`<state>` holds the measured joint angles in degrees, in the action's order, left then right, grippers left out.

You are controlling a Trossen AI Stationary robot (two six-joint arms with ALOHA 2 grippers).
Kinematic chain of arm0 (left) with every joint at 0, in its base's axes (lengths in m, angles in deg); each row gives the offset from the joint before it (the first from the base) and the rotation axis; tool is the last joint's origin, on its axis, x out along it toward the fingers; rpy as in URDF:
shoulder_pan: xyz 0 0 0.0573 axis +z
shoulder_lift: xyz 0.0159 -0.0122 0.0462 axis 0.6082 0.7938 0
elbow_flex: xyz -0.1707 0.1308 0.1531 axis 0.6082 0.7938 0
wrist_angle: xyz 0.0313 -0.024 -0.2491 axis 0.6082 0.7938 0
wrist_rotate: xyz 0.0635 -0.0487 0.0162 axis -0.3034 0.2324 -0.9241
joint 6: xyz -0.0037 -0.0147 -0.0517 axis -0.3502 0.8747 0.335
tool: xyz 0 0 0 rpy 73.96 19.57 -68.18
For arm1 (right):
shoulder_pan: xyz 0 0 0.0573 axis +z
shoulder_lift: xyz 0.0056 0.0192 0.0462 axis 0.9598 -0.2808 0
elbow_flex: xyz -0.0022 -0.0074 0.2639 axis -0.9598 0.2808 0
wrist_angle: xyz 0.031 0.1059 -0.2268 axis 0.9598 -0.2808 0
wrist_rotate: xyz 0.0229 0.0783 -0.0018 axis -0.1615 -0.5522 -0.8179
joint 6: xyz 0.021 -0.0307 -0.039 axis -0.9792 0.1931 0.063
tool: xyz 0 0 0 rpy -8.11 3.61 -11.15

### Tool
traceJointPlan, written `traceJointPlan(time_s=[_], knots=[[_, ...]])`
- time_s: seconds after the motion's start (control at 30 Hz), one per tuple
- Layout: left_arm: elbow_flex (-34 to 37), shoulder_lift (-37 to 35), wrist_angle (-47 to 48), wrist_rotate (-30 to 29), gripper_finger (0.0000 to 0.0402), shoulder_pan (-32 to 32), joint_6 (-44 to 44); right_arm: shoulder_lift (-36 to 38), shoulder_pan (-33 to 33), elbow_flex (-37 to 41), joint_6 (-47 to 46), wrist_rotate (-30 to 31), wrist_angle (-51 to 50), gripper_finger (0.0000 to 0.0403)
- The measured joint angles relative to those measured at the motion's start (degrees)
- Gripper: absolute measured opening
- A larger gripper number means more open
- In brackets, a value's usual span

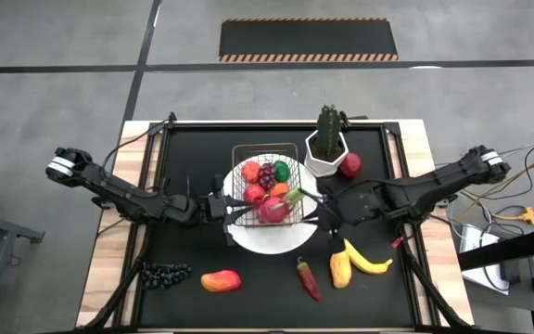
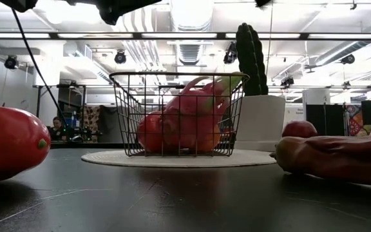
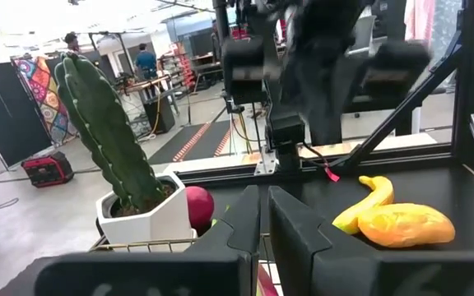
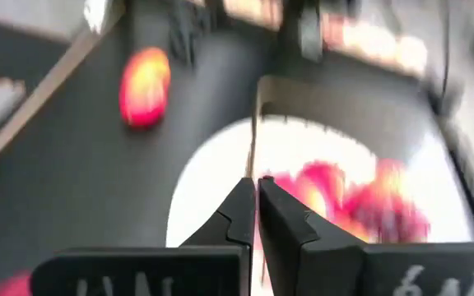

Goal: Build produce basket
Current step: Put the pomegranate into the gold wire basket

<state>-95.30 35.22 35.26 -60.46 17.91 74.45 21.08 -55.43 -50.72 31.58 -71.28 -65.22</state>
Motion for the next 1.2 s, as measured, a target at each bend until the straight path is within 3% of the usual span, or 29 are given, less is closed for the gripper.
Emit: traceJointPlan(time_s=[0.1,0.27,0.53,0.83,1.0,1.1,1.2], knots=[[0.0,0.0,0.08,-0.02,0.001,0.0,0.0,1.79,0.57,1.56,-7.97,3.89,-8.35,0.0008],[0.0,-0.04,0.07,-0.04,0.001,0.0,0.0,6.58,3.64,10.54,-14.2,8.09,-6.46,0.0008],[0.0,0.37,0.04,-0.13,0.001,0.04,0.02,9.59,5.11,21.81,-11.75,8.58,8.2,0.0008],[-0.25,-0.61,-0.01,-0.89,0.001,0.04,-3.95,10.2,5.09,21.49,-9.12,8.74,7.39,0.0008],[-0.64,-6.04,0.11,-7.95,0.001,0.0,-10.38,12.09,4.96,18.15,-14.98,15.59,-1.98,0.0008],[0.67,-8.56,2.08,-8.25,0.001,0.04,-9.19,13.25,4.97,16.47,-24.25,19.81,-12.51,0.0008],[2.5,-9.87,2.39,-7.86,0.001,-0.01,-8.45,14.17,4.96,16.31,-34.4,27.93,-21.16,0.0008]])
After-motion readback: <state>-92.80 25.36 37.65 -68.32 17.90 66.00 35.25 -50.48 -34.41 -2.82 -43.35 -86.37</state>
